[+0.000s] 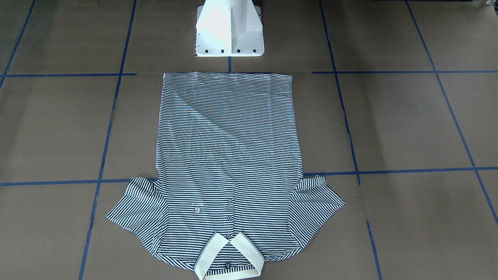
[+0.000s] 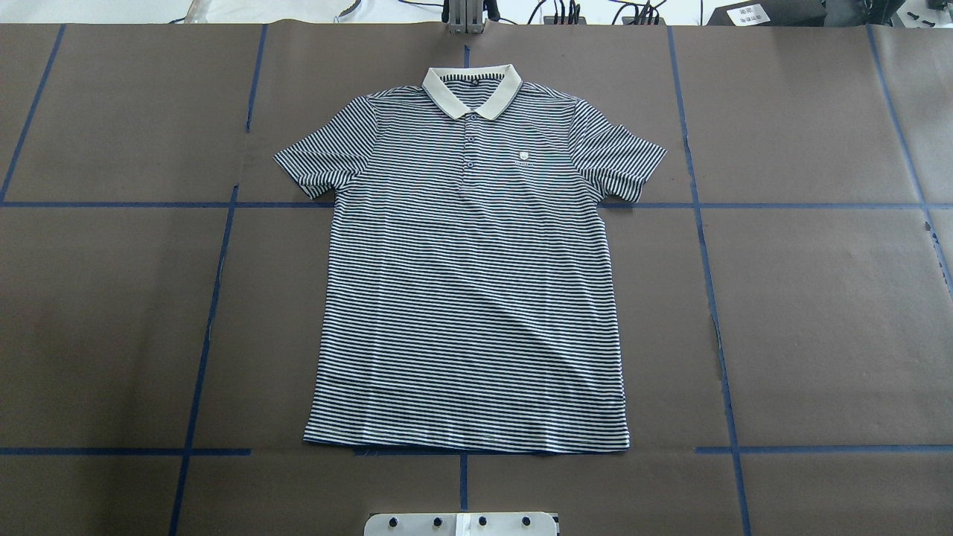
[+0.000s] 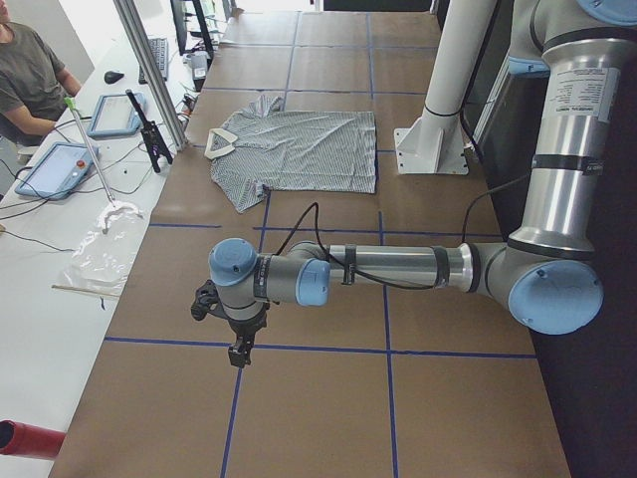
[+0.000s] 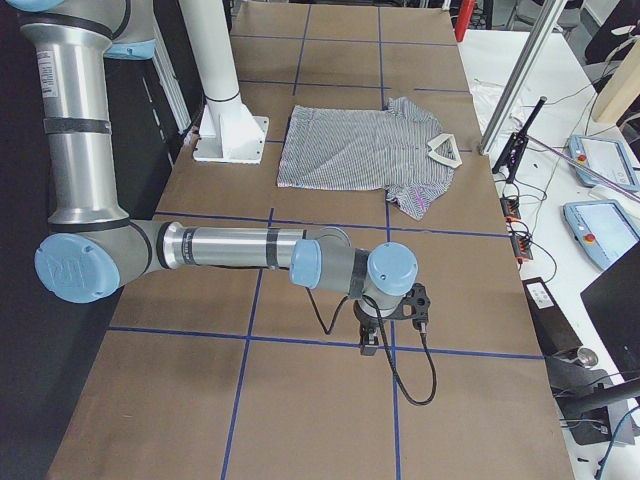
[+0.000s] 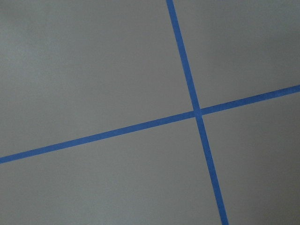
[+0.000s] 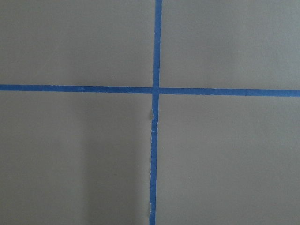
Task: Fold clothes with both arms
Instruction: 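Move the right gripper in toward the shirt's sleeve nearest it, then grasp the short sleeve nearest the right gripper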
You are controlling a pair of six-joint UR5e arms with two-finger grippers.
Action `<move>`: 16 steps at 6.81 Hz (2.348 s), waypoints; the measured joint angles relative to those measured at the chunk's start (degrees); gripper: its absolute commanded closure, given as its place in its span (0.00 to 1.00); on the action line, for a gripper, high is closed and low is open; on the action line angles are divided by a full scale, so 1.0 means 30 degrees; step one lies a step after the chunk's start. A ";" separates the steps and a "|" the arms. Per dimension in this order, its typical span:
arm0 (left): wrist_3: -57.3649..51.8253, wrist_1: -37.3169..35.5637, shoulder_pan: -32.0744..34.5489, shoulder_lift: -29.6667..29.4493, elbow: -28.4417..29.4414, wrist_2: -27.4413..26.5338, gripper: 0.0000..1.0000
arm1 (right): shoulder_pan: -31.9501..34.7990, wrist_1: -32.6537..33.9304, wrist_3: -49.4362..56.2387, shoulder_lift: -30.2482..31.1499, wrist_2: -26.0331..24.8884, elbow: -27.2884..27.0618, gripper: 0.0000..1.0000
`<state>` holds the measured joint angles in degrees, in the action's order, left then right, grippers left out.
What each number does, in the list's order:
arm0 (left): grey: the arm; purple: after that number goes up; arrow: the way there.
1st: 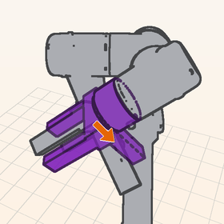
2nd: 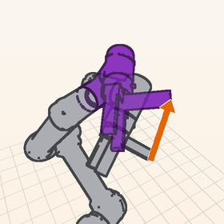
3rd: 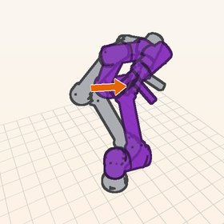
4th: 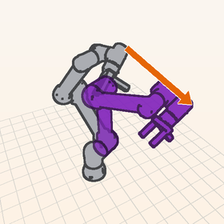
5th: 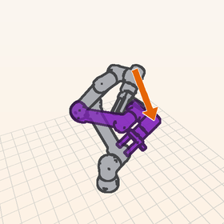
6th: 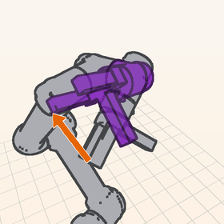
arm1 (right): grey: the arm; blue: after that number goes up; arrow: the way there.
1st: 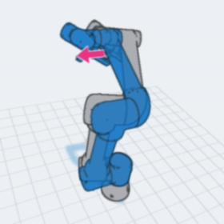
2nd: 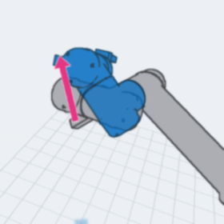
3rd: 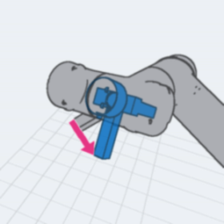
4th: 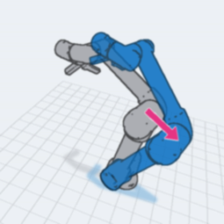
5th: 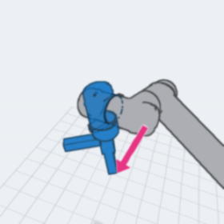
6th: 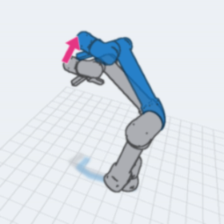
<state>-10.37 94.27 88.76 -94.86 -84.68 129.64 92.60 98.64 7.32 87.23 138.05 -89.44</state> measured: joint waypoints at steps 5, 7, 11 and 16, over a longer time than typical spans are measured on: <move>0.0186 0.1756 -0.0093 -0.1667 -0.0052 0.1144 0.00 | -0.3170 -0.3104 -0.6034 -0.1883 -0.0136 -0.0169 0.00; 0.0506 0.5375 -0.0482 -0.1858 0.0205 0.1898 0.00 | -0.5610 -0.7554 -0.9169 -0.3457 -0.0418 0.1453 0.00; 0.3294 0.7281 -0.1870 -0.3355 0.1659 0.1840 0.00 | -1.0203 -1.3552 -1.6029 -0.9178 -0.3388 0.7118 0.00; 0.5036 0.7374 -0.2019 -0.4137 0.1705 0.1987 0.00 | -1.3296 -1.5271 -1.9159 -1.0947 -0.7207 0.9368 0.11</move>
<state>4.74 116.39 82.71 -107.28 -79.56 135.60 52.71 52.83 -50.16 54.39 116.43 -61.34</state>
